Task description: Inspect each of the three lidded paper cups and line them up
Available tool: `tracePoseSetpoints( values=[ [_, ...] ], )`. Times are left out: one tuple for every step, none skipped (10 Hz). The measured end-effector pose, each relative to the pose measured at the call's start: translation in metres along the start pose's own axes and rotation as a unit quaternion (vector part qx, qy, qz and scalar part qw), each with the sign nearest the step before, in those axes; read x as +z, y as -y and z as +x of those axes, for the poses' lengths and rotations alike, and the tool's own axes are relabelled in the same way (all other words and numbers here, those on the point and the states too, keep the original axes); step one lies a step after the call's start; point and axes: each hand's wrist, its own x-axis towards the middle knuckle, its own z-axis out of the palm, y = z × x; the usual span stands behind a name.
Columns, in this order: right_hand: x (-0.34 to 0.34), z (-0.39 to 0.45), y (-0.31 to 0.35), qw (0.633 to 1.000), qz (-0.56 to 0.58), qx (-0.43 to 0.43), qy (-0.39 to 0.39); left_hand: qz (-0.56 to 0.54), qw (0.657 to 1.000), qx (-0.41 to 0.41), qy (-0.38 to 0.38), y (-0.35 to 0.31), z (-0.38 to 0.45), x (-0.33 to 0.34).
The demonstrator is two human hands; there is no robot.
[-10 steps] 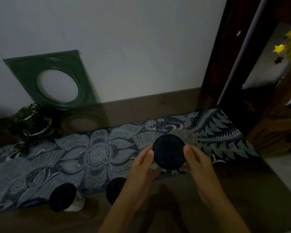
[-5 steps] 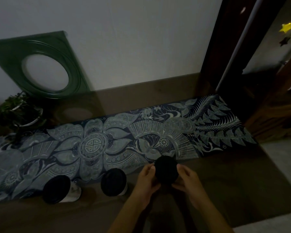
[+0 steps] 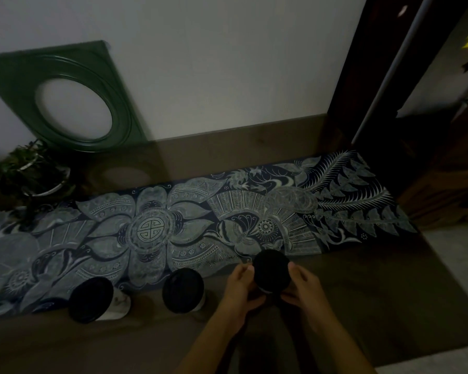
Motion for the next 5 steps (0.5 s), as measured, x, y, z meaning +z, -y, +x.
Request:
tracePoseSetpoints(
  values=[
    [-0.0002, 0.0041, -0.0004, 1.000, 0.004, 0.001, -0.016, -0.005, 1.000, -0.007, 0.003, 0.0005, -0.0032, 0.0019],
    [-0.0009, 0.0032, -0.0001, 1.000, -0.001, 0.002, -0.017, -0.014, 1.000, -0.008, 0.002, 0.0001, -0.0044, 0.0031],
    [-0.0015, 0.0036, -0.0012, 1.000, -0.009, 0.002, -0.016, -0.027, 0.999, -0.018, 0.002, -0.0004, -0.0037, 0.0023],
    [-0.0014, 0.0021, 0.0008, 1.000, -0.015, 0.007, -0.020, -0.030, 0.999, -0.024, -0.005, -0.0012, -0.0036, 0.0016],
    [-0.0018, 0.0007, 0.0061, 1.000, -0.005, -0.009, -0.024, -0.039, 0.999, -0.007, -0.016, 0.0021, 0.0028, -0.0014]
  ],
)
